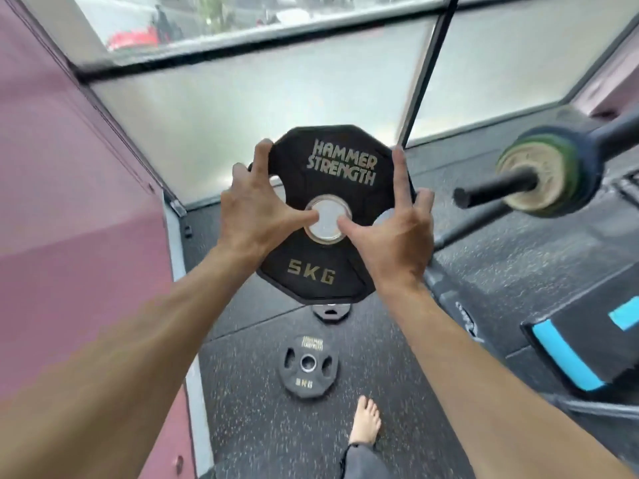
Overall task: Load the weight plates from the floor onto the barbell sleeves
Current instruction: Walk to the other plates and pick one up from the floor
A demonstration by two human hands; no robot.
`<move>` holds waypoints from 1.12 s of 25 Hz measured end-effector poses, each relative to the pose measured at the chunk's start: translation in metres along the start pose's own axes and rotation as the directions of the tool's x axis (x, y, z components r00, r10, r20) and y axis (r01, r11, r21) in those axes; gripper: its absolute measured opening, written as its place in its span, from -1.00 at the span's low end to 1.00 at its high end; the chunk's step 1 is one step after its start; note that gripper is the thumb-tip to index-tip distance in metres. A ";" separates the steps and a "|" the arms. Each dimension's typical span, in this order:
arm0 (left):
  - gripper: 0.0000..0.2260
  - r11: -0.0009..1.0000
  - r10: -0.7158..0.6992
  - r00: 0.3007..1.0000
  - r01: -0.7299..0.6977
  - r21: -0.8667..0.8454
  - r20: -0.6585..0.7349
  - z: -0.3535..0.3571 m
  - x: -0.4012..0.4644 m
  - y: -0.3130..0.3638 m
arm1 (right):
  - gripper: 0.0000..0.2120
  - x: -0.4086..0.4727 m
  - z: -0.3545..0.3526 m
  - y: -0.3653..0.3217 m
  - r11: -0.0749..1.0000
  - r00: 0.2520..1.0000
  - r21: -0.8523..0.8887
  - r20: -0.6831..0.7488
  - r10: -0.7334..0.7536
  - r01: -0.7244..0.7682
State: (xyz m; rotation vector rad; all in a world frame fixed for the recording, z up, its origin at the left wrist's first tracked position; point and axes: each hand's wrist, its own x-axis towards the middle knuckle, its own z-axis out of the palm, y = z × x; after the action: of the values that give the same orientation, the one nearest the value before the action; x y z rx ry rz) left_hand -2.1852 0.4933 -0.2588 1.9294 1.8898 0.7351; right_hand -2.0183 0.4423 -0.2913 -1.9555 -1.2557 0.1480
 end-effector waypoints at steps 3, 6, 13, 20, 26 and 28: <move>-0.15 0.992 0.107 0.988 -0.113 -0.049 -0.110 -0.085 -0.014 0.045 | 0.07 0.002 -0.070 -0.064 0.994 0.984 0.033 -0.148 -0.098 0.104; -0.08 0.979 0.199 0.957 -0.206 -0.008 -0.212 -0.151 -0.035 0.077 | 0.06 -0.009 -0.129 -0.112 0.983 0.968 0.106 -0.219 -0.125 0.151; 0.00 0.894 0.347 0.838 -0.432 -0.122 -0.421 -0.256 -0.094 0.133 | 0.05 -0.050 -0.260 -0.189 0.964 0.877 0.036 -0.425 -0.225 0.265; -0.01 0.684 0.489 0.750 -0.646 -0.339 -0.445 -0.294 -0.153 0.222 | 0.05 -0.096 -0.394 -0.203 0.972 0.754 -0.083 -0.618 -0.222 0.218; -0.10 0.395 0.618 0.679 -0.703 -0.591 -0.396 -0.294 -0.214 0.319 | 0.06 -0.143 -0.518 -0.196 0.966 0.691 -0.258 -0.700 -0.180 -0.010; -0.14 0.307 0.656 0.649 -0.695 -0.650 -0.384 -0.289 -0.238 0.350 | 0.06 -0.161 -0.555 -0.190 0.953 0.671 -0.289 -0.725 -0.156 -0.090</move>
State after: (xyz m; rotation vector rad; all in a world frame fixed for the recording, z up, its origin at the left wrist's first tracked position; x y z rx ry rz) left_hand -2.0621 0.2043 0.1467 1.9959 0.3999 1.5219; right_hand -1.9683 0.0427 0.1643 -1.9116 -0.7683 -0.8502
